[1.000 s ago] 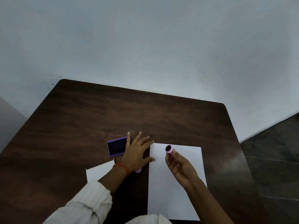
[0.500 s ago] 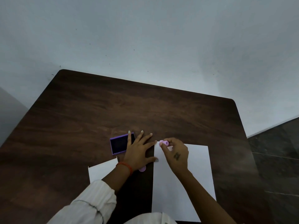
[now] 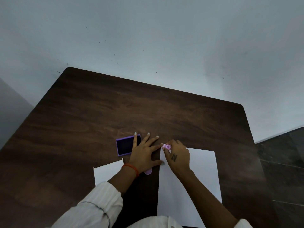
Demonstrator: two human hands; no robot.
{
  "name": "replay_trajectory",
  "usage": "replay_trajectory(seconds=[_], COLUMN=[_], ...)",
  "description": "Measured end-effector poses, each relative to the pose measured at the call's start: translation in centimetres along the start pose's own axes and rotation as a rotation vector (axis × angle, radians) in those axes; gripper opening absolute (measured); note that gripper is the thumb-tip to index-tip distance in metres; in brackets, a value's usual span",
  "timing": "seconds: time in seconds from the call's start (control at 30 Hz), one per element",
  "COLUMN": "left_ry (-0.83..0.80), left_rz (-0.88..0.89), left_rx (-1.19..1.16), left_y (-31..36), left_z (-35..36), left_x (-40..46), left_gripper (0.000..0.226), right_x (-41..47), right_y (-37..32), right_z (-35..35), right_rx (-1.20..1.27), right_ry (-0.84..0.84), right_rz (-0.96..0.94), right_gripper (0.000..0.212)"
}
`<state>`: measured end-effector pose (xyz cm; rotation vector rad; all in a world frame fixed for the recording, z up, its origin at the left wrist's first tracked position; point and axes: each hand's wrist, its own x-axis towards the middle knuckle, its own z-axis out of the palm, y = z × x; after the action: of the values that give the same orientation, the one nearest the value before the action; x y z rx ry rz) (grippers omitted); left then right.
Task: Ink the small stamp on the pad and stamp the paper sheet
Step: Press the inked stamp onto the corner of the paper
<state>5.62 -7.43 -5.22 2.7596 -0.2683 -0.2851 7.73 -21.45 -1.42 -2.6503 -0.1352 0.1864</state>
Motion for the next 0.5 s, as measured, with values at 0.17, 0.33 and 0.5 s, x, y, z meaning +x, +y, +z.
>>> replay_trajectory(seconds=[0.17,0.33,0.5], left_ry=[0.001,0.01,0.014], left_rz=[0.002,0.0,0.0], left_rx=[-0.014,-0.013,-0.016], left_y=[0.04,0.03,0.03], left_z=[-0.07,-0.07,0.08], left_x=[0.04,0.01,0.08], left_gripper=[0.072,0.071,0.071], right_x=[0.17,0.35,0.55], right_y=[-0.2,-0.34,-0.54], right_z=[0.05,0.34,0.68], right_rx=[-0.051,-0.132,-0.234], right_ry=[-0.039,-0.055,-0.05], right_rz=[0.008,0.006,0.013], right_gripper=[0.032,0.032,0.033])
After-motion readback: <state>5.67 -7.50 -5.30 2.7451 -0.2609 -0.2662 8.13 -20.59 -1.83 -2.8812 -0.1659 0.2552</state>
